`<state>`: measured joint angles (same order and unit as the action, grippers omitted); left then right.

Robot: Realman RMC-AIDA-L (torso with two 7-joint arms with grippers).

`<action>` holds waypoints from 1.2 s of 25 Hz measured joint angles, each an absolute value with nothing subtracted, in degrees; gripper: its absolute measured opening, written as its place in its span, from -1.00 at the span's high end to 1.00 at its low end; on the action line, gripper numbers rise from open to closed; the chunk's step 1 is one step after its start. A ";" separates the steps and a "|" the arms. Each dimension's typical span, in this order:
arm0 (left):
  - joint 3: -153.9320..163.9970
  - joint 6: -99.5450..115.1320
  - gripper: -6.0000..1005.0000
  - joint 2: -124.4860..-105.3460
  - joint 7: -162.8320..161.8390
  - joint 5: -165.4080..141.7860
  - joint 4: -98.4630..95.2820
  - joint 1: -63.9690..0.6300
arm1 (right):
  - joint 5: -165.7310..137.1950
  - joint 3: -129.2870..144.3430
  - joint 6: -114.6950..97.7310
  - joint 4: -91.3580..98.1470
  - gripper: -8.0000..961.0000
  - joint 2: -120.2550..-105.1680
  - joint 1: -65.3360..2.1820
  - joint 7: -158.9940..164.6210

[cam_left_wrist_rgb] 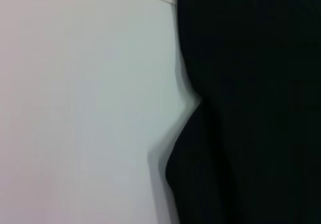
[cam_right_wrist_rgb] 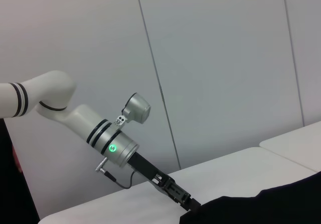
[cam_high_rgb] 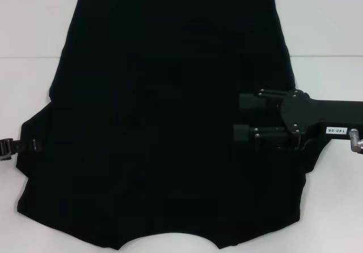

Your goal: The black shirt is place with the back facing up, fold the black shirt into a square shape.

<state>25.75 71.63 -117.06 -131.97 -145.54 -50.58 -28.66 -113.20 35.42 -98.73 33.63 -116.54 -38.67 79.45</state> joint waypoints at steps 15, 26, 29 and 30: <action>27.15 72.29 -0.70 -117.06 -132.01 -146.90 -50.18 -29.04 | -113.13 35.15 -98.69 33.75 -0.80 -116.54 -38.67 79.45; 28.20 72.31 -0.67 -117.15 -131.93 -146.90 -50.24 -29.28 | -113.11 34.75 -98.70 33.72 -0.80 -116.54 -38.58 79.45; 28.27 72.05 -0.67 -116.84 -131.83 -146.90 -49.84 -29.41 | -113.11 34.51 -98.71 33.86 -0.80 -116.54 -38.59 79.45; 28.28 72.01 -0.59 -116.76 -131.82 -146.91 -49.63 -29.50 | -113.11 34.51 -98.71 33.86 -0.80 -116.54 -38.59 79.45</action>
<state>28.29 72.01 -116.76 -131.82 -146.91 -49.63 -29.50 -113.11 34.51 -98.71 33.86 -116.54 -38.59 79.45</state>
